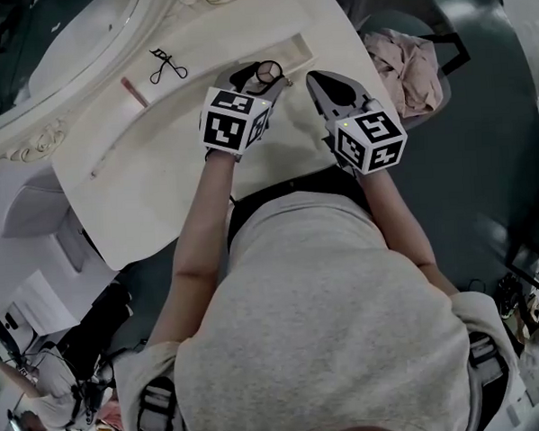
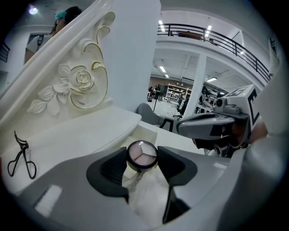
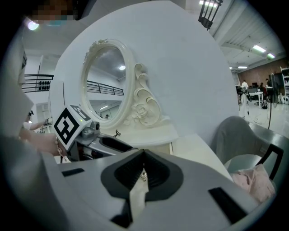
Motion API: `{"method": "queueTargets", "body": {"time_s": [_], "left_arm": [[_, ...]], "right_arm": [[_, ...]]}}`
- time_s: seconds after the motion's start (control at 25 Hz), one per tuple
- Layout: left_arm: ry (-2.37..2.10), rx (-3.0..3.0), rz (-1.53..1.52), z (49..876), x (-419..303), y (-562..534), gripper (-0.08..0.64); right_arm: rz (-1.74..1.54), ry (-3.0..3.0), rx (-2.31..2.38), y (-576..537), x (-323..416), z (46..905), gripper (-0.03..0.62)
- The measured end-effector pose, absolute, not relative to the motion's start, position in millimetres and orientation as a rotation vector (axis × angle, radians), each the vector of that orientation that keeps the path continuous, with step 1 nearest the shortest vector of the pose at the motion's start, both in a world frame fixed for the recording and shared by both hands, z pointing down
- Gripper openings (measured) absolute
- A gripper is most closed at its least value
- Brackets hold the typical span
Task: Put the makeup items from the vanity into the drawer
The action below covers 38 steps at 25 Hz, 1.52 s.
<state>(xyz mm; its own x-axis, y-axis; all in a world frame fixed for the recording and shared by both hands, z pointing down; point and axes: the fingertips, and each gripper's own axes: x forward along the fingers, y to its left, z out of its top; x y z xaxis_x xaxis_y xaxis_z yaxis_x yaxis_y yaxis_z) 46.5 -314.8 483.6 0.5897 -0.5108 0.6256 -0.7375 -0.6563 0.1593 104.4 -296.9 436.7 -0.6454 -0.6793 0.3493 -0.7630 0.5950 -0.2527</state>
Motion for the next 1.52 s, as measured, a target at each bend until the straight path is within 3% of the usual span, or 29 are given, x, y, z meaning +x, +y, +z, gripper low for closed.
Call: {"method": "queueTargets", "body": {"time_s": [1.52], "left_arm": [[-1.004, 2.351, 0.745, 493.0, 46.6, -334.8, 0.219]], "right_arm": [[0.588, -2.605, 1.165, -318.9, 100.0, 447.9, 0.008]]}}
